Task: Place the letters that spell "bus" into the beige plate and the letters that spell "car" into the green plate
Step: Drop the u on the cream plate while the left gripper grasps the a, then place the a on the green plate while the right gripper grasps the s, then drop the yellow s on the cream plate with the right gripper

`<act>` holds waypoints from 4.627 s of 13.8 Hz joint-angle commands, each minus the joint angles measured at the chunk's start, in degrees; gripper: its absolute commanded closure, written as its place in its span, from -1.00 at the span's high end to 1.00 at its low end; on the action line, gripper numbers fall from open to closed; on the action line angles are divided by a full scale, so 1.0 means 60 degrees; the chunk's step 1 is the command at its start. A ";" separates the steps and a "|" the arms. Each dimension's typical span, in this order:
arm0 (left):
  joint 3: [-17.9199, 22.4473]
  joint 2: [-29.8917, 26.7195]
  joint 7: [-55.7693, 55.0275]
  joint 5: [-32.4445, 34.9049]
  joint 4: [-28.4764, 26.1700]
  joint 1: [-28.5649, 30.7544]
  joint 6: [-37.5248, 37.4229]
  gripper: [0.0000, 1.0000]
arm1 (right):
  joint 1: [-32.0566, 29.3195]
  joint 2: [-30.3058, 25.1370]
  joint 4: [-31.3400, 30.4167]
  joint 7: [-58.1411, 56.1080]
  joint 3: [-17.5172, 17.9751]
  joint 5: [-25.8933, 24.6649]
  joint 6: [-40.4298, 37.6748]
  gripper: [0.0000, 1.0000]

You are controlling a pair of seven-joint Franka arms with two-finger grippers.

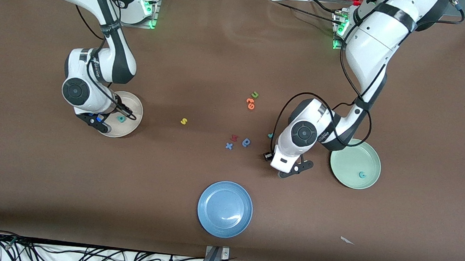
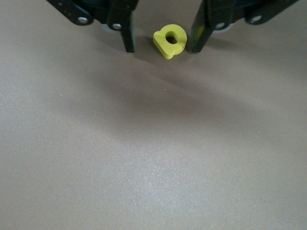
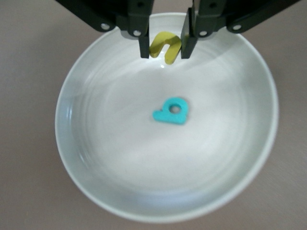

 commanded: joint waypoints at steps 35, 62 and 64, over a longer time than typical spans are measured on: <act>0.0026 -0.2539 0.8314 0.0610 -0.3393 0.4036 0.1290 -0.60 | 0.1535 0.1541 0.1706 0.2008 0.1764 0.0294 0.2515 -1.00; -0.1541 -0.0901 -0.1278 0.2060 -0.2269 0.0683 0.1061 0.80 | 0.0817 0.0310 0.5438 -0.4145 -0.1607 0.0353 -0.4342 1.00; -0.1527 -0.0842 -0.1323 0.2045 -0.2269 0.0609 0.1061 0.66 | 0.0686 -0.0040 0.5837 -0.4130 -0.1490 0.0353 -0.4695 1.00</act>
